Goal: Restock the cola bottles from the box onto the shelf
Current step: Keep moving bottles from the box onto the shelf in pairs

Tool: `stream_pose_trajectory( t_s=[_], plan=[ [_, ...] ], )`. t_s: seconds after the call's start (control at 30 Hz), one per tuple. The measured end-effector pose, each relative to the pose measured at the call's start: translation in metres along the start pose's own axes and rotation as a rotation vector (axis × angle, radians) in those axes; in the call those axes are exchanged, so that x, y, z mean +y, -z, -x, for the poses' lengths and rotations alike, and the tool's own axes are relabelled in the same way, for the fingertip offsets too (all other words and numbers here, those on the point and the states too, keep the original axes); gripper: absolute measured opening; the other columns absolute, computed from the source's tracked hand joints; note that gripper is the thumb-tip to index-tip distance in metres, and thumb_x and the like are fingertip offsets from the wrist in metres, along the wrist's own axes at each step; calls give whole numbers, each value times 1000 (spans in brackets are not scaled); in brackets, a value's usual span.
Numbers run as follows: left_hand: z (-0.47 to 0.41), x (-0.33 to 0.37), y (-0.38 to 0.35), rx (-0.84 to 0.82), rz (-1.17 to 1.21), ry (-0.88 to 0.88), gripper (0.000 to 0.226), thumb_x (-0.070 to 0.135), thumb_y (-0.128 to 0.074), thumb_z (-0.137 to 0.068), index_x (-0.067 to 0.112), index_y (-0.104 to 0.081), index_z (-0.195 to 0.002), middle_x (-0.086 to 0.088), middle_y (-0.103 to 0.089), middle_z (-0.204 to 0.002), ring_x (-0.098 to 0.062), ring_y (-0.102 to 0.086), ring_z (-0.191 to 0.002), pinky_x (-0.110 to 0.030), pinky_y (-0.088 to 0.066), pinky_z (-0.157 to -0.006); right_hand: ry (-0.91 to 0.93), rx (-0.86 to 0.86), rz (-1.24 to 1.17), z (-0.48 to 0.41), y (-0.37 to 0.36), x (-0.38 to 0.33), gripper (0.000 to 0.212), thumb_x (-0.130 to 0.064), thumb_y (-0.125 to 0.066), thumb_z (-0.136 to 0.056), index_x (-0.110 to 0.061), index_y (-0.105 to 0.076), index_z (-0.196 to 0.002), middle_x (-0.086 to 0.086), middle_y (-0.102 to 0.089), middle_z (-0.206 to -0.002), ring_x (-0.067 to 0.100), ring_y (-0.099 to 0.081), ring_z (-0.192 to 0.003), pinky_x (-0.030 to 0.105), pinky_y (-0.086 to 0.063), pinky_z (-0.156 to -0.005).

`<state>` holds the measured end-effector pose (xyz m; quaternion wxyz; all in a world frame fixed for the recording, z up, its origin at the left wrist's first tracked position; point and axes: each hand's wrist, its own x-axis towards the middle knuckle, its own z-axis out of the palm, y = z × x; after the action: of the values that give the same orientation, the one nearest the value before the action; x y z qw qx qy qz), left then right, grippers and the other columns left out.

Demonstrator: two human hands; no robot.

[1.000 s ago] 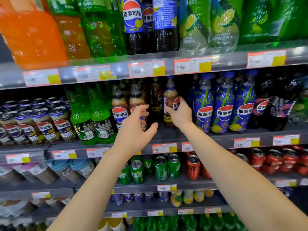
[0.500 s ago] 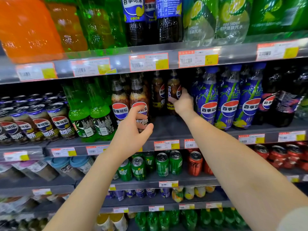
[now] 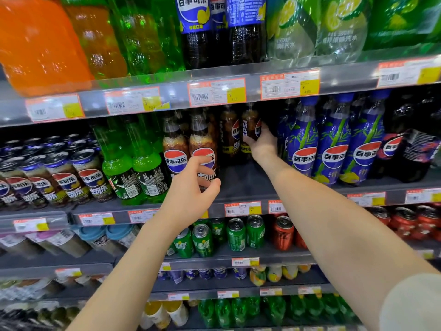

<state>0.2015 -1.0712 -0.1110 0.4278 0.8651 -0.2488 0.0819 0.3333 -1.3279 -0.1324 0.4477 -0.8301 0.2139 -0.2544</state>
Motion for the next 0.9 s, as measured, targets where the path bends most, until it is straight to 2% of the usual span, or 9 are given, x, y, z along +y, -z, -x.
stream_pose_trajectory(
  t_s=[0.13, 0.23, 0.37, 0.47, 0.57, 0.63, 0.77, 0.9],
  plan=[
    [0, 4, -2, -11, 0, 13, 47, 29, -65, -98, 33, -45, -140, 16, -62, -115, 5, -63, -91, -22, -54, -75, -18, -50, 82, 1, 9, -7, 71, -34, -74, -89, -20, -40, -149, 14, -61, -136, 37, -58, -124, 41, -48, -99],
    [-1, 10, -3, 8, -6, 20, 49, 28, -65, -98, 30, -44, -143, 13, -62, -116, 2, -64, -94, -17, -50, -75, -57, -94, 132, 8, 15, -14, 66, -33, -73, -91, -10, -42, -144, 17, -59, -137, 37, -57, -125, 40, -48, -96],
    [-1, 16, -7, 17, -28, 41, 51, 29, -64, -98, 27, -43, -144, 10, -62, -122, -1, -64, -102, -15, -46, -73, -34, -64, 137, 32, 21, -14, 55, -18, -72, -89, -1, -44, -134, 23, -63, -126, 41, -62, -117, 41, -52, -90],
    [4, 20, -13, 12, -98, 38, 54, 30, -65, -97, 26, -43, -147, 6, -62, -131, -8, -63, -112, -20, -46, -84, 50, -69, 132, 59, 26, -13, 49, -13, -67, -89, -2, -47, -133, 24, -66, -121, 43, -64, -112, 42, -53, -88],
    [12, 23, -19, -7, -187, 9, 56, 29, -64, -97, 20, -43, -149, 2, -57, -144, -14, -56, -129, -27, -45, -102, 137, -111, 183, 87, 31, -12, 49, -15, -62, -93, -11, -49, -140, 16, -61, -132, 38, -59, -121, 43, -51, -97],
    [18, 23, -22, -34, -255, 10, 58, 30, -63, -98, 18, -42, -150, -1, -53, -149, -17, -53, -134, -33, -45, -108, 196, -162, 232, 105, 35, -9, 46, -17, -56, -97, -16, -52, -143, 10, -56, -141, 33, -55, -127, 41, -47, -101],
    [27, 16, -23, -80, -423, -3, 59, 33, -61, -97, 15, -42, -150, -8, -53, -147, -30, -53, -131, -48, -49, -103, 310, -260, 289, 143, 43, 3, 50, -19, -55, -99, -16, -48, -148, 4, -46, -154, 25, -46, -138, 40, -43, -109],
    [44, 4, -17, -144, -564, -29, 60, 35, -61, -95, 12, -46, -148, -12, -60, -137, -35, -59, -121, -47, -51, -97, 322, -288, 379, 179, 46, 6, 55, -23, -58, -97, -17, -46, -150, 2, -42, -157, 21, -40, -143, 37, -38, -114]
  ],
)
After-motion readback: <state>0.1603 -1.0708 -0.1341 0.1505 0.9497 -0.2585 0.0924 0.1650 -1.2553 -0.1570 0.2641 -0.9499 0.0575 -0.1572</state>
